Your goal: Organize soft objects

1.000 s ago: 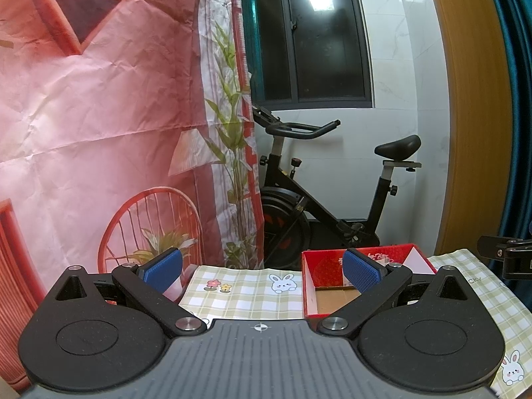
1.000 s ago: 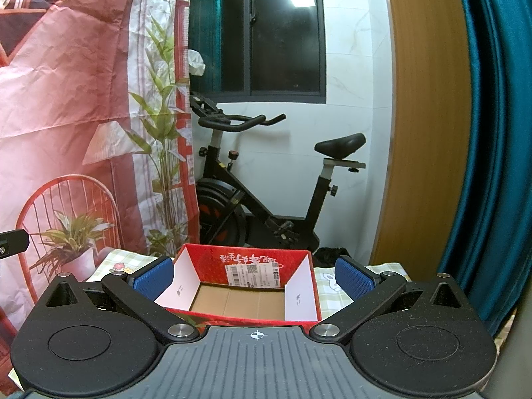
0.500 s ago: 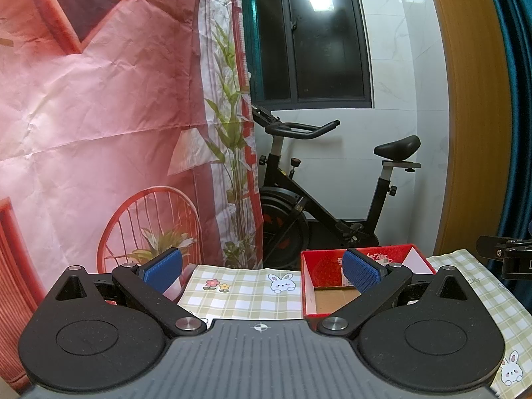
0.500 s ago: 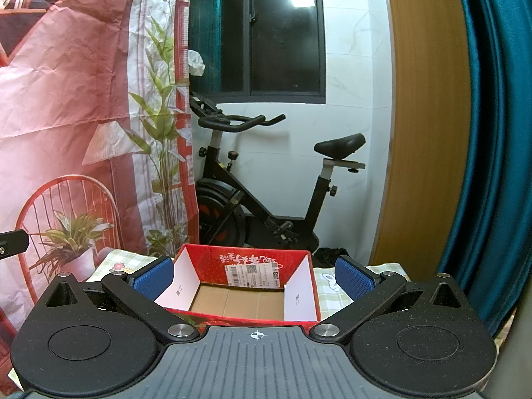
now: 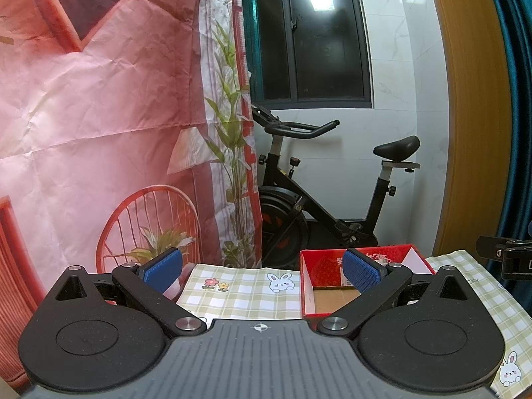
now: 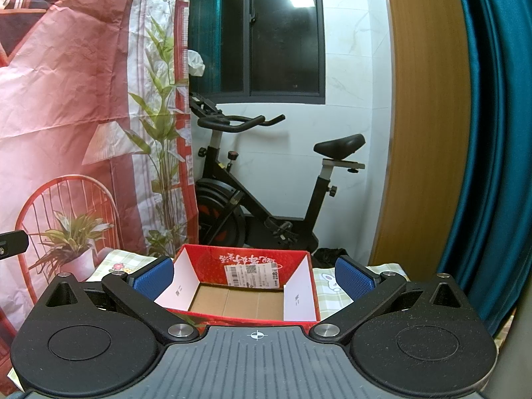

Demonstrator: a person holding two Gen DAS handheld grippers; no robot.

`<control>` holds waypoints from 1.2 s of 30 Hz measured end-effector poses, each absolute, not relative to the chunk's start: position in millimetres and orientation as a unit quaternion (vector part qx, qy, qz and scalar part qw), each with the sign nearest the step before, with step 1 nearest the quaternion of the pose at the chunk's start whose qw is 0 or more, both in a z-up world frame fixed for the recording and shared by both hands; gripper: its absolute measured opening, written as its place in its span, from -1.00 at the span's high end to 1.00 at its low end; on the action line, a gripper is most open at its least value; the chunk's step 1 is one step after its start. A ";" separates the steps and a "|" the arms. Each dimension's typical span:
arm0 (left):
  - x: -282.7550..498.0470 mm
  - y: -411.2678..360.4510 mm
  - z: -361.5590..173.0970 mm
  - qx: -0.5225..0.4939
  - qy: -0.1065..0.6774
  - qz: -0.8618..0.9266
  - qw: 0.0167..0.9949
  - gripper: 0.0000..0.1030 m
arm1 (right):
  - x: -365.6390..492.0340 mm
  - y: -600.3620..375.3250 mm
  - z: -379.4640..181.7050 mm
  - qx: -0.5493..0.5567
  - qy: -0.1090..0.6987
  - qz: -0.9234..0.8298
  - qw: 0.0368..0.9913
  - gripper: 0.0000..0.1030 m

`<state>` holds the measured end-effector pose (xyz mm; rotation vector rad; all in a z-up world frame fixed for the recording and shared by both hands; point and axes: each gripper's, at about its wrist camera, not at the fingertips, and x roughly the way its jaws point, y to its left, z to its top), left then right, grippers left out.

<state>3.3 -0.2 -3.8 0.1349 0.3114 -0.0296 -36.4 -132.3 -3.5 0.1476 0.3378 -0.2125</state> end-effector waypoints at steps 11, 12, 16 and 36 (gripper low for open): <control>4.0 -0.5 -3.8 0.066 0.156 -0.016 0.985 -1.00 | -36.5 -131.8 -4.3 0.073 0.167 -0.105 0.977 -0.99; 4.0 -1.0 -3.7 0.066 0.156 -0.016 0.985 -1.00 | -36.5 -131.7 -4.5 0.073 0.167 -0.105 0.977 -0.99; 3.9 -1.9 -3.1 0.065 0.156 -0.016 0.985 -1.00 | -36.6 -131.5 -4.9 0.074 0.167 -0.106 0.978 -0.99; 36.2 3.7 -73.7 0.057 0.199 -0.065 0.976 -1.00 | -15.2 -138.8 -80.5 0.093 0.195 -0.060 0.975 -0.99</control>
